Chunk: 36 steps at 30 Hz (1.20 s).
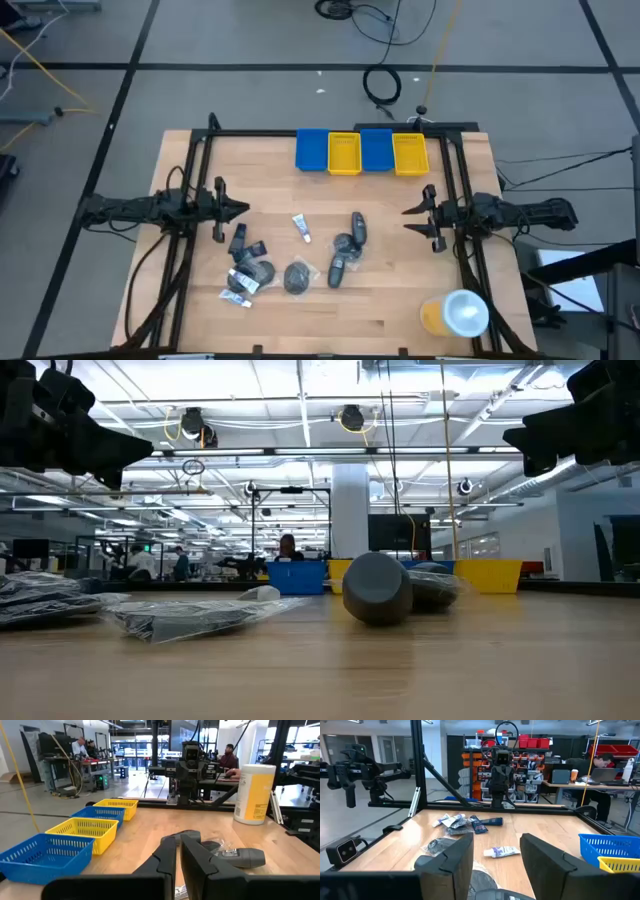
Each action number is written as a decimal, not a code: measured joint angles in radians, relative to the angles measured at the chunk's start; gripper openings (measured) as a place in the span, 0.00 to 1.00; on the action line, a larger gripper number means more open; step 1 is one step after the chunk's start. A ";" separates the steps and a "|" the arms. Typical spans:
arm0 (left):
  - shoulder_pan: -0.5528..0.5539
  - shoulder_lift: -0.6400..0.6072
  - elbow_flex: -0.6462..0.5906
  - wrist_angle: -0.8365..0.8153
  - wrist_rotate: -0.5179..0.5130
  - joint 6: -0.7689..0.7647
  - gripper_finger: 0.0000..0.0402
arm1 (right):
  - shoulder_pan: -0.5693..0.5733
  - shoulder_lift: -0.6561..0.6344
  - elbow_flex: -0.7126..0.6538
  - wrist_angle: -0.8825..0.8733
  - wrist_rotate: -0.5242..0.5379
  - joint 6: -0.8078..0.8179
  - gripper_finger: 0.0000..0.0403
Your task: Pick & Place Travel size toiletries
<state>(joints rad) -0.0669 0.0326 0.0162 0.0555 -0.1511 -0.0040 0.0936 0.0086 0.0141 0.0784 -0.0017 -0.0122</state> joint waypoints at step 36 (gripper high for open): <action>0.000 0.000 0.000 0.000 0.000 0.000 0.06 | 0.000 0.000 0.000 0.046 0.000 -0.050 0.39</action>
<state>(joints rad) -0.0669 0.0325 0.0162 0.0554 -0.1513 -0.0040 0.0934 0.0090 0.0141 0.1246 -0.0017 -0.0623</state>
